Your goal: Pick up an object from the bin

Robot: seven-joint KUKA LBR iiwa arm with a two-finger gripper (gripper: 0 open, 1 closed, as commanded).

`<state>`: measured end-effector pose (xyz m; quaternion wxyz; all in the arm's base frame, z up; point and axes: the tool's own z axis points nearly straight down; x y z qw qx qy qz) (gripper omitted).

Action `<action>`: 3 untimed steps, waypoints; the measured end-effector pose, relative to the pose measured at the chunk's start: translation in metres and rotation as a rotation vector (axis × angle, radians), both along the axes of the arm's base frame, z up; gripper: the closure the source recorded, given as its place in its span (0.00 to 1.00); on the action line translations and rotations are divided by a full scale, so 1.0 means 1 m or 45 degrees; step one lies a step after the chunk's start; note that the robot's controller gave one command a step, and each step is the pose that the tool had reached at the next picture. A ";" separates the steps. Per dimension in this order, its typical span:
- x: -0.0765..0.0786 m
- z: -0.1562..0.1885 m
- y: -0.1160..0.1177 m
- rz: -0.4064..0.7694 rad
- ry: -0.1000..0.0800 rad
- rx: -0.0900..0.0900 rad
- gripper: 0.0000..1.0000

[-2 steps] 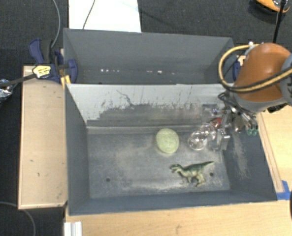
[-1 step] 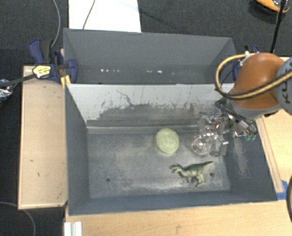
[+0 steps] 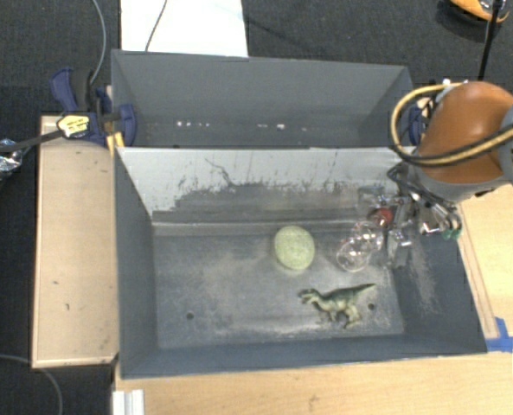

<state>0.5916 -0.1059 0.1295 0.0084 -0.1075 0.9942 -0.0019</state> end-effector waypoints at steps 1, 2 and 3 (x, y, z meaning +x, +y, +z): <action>0.002 -0.037 -0.007 -0.010 0.005 0.003 0.00; 0.000 -0.059 -0.024 -0.083 -0.001 0.002 1.00; 0.000 -0.059 -0.024 -0.083 -0.001 0.002 1.00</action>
Offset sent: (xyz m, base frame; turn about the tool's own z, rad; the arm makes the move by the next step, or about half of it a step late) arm -0.0004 -0.0240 -0.0595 0.0652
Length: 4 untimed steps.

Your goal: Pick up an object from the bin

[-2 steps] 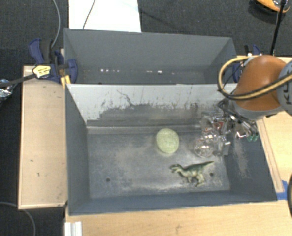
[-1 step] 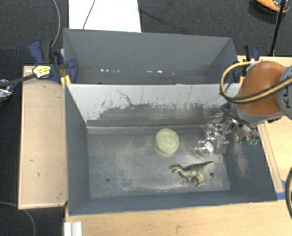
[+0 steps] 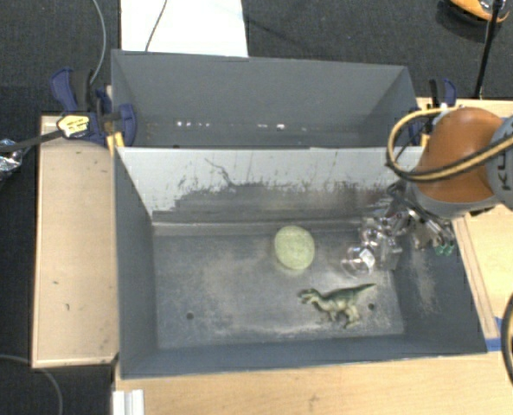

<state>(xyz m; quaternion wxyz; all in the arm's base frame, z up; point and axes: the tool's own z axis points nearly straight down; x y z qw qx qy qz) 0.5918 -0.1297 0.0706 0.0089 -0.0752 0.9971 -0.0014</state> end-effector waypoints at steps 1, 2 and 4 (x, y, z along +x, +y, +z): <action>-0.001 0.004 0.000 0.000 0.001 0.000 1.00; -0.002 0.017 0.001 0.001 0.004 0.001 1.00; 0.001 0.038 0.000 0.001 -0.006 -0.001 1.00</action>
Offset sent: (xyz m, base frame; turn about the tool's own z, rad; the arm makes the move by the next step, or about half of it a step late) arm -0.0001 0.0000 0.0564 0.0000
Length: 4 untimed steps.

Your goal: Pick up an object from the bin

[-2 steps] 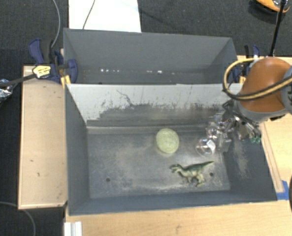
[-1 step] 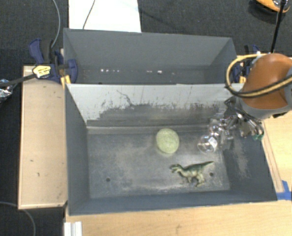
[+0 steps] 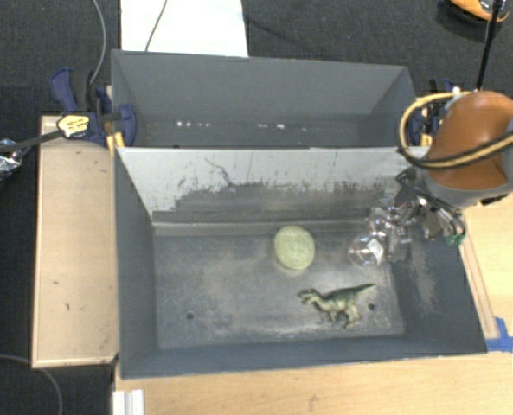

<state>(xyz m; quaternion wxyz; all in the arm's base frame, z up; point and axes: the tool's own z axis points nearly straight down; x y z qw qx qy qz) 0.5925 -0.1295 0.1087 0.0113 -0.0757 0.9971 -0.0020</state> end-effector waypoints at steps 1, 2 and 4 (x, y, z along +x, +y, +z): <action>0.000 0.008 0.000 0.000 -0.001 0.000 1.00; 0.000 0.014 0.000 0.000 -0.002 0.000 1.00; 0.000 0.040 0.001 0.000 0.001 0.001 1.00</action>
Offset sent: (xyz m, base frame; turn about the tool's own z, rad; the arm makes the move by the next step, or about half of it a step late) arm 0.0000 0.0001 0.0022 0.0000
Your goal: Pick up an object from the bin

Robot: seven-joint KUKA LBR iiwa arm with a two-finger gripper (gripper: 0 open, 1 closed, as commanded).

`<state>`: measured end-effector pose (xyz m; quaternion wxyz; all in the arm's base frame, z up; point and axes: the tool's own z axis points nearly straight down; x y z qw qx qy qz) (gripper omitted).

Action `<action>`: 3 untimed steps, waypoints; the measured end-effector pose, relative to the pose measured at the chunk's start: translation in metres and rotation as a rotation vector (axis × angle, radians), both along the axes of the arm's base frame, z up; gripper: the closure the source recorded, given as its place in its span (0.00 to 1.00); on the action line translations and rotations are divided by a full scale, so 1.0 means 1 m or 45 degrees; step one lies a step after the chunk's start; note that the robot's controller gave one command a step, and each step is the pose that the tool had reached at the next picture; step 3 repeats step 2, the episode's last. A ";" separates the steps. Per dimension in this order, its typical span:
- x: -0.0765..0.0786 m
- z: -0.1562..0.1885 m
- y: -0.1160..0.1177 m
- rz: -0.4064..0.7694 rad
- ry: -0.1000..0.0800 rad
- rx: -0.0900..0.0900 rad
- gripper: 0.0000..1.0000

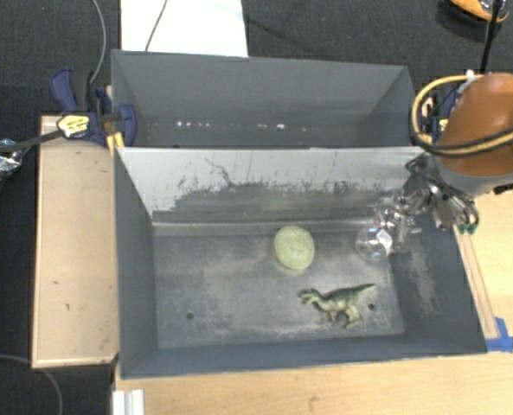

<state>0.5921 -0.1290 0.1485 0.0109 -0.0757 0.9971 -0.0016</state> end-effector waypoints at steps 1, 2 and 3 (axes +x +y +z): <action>0.001 0.013 0.000 0.000 -0.006 -0.001 1.00; 0.001 0.029 0.000 -0.001 -0.009 -0.002 1.00; 0.001 0.029 0.000 -0.001 -0.009 -0.002 1.00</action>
Offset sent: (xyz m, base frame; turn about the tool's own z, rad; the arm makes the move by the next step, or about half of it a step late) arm -0.0001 0.0001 0.0073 0.0000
